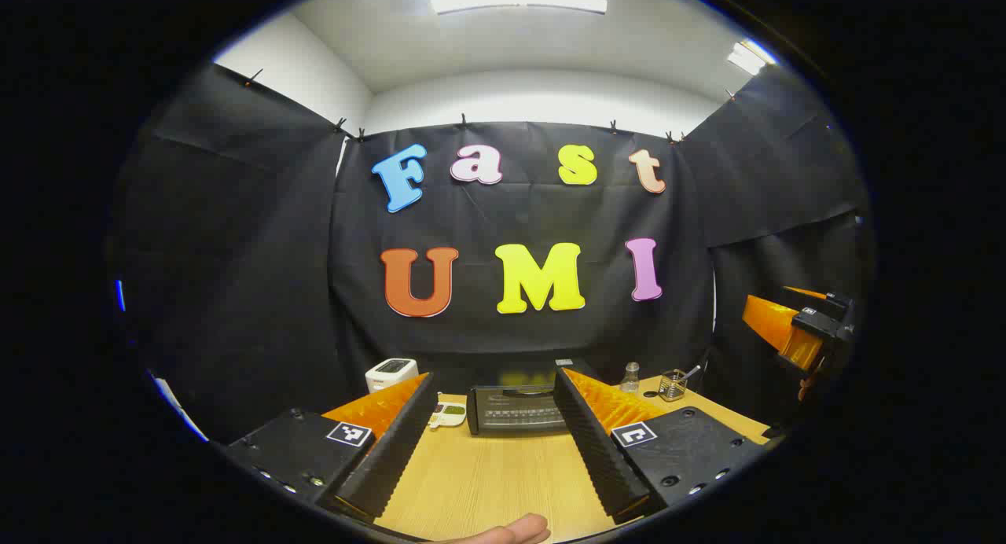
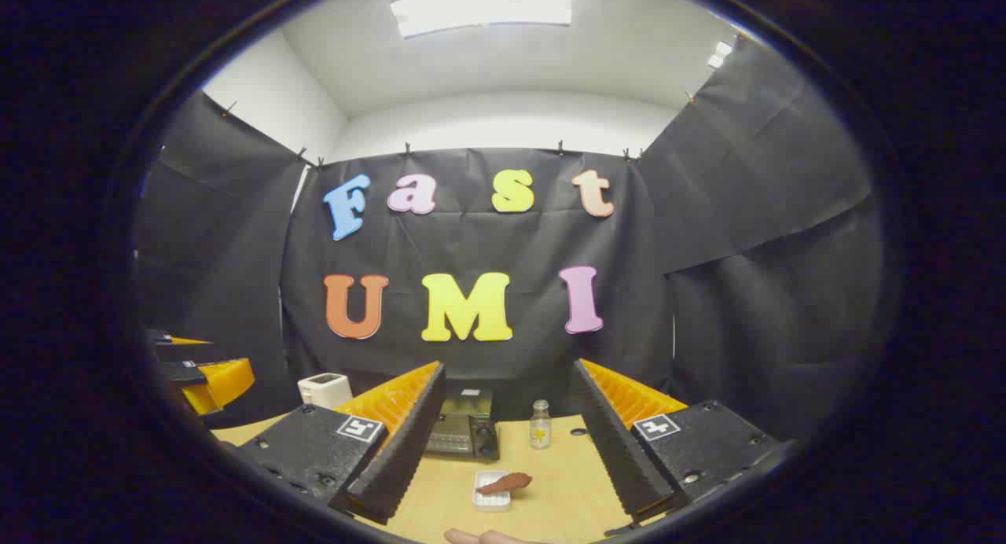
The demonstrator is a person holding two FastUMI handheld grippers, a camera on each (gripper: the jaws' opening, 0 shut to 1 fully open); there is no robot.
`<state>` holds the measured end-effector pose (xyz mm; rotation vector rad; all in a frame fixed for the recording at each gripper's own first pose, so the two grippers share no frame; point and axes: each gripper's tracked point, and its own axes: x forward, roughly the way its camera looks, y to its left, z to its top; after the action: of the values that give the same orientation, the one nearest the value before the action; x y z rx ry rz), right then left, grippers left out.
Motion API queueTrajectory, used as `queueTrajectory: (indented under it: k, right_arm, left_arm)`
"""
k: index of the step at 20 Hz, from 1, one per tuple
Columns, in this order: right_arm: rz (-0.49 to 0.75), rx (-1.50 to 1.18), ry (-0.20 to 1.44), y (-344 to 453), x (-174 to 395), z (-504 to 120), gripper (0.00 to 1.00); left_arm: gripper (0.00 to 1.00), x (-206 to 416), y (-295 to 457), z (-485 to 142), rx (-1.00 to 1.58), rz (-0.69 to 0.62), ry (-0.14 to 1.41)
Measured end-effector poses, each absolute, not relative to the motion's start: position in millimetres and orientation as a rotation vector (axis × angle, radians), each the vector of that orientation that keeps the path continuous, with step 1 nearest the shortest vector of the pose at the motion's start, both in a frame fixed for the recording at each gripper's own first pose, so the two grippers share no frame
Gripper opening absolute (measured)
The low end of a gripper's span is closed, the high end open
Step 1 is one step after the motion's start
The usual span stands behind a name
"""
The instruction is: Open the electric oven with the left hand, put the food in, and close the electric oven.
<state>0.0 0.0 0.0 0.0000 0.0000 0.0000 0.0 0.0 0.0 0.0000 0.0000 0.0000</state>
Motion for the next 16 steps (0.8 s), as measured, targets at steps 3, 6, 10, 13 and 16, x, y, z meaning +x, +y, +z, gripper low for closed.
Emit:
queueTrajectory:
  k: [3, 6, 10, 13, 16]
  right_arm:
    - [0.023, -0.005, -0.008, 1, 6, -5, 0.96]
    - [0.034, -0.001, -0.021, 0, 15, -6, 0.96]
    - [0.063, -0.003, -0.028, 3, 32, -6, 1.0]
    - [0.071, -0.016, -0.048, -1, 50, -2, 0.96]
    - [0.066, -0.029, -0.055, -10, 68, -5, 1.0]
  left_arm:
    - [0.95, 3, 1, -7, 0.009, 0.013, 0.008]
    - [0.95, 17, -5, -10, -0.005, 0.008, 0.016]
    - [0.95, 39, -21, -15, -0.043, -0.029, 0.047]
    - [0.95, 56, -31, -11, -0.059, -0.055, 0.045]
    - [0.95, 85, -34, -9, -0.059, -0.059, 0.037]
